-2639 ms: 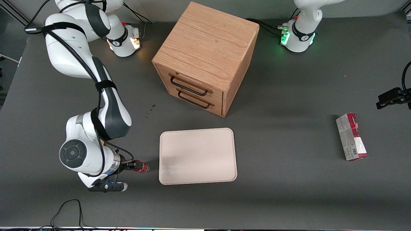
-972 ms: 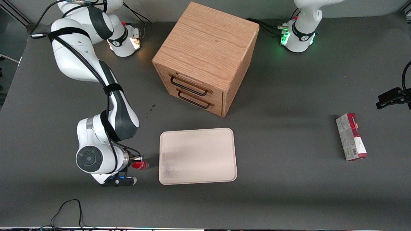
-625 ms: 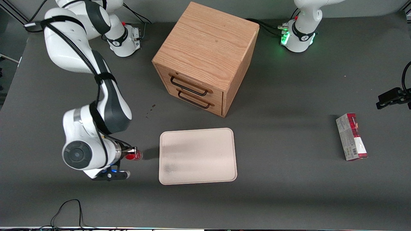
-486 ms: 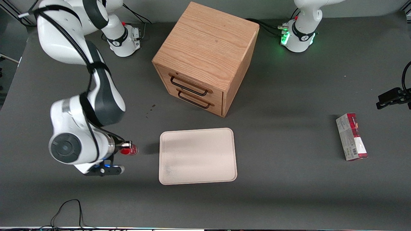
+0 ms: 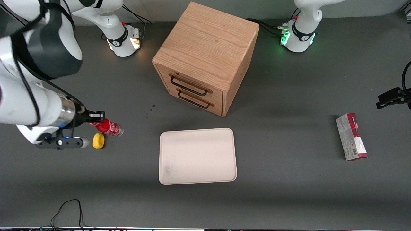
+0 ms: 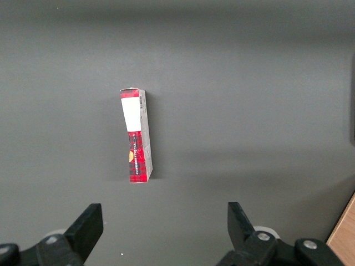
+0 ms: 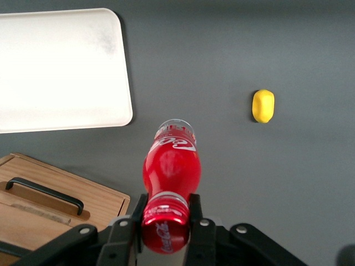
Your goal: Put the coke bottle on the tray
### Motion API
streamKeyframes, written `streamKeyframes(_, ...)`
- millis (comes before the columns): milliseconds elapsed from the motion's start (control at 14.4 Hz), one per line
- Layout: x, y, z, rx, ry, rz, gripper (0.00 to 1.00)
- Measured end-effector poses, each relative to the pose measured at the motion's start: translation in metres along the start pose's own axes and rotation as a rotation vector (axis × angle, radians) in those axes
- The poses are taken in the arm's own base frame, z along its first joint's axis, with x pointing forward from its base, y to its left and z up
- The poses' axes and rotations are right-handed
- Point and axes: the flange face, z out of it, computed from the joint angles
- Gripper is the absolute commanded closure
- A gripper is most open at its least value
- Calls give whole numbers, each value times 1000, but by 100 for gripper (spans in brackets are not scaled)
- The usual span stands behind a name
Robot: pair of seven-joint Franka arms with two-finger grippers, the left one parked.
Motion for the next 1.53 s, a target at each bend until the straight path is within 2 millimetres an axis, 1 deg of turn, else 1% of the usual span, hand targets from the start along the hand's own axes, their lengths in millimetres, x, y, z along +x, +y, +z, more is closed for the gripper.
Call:
streamKeyframes(278,6,-6,7,6,4,19,100)
streamKeyframes(417,13,-16,12,23,29,48,100)
streamKeyframes(556,27,-34,26,52,59,89,100)
streamKeyframes(694,49,-56,50,91,96,144,100)
streamKeyframes(903,81,-88,101,123,130,207,100)
streamKeyframes(1111,97,-117,145,103,148,229,100)
streamKeyframes(1319,104,-137,170,101,172,238,100)
streamKeyframes(1528,112,-144,189,104,190,252,100)
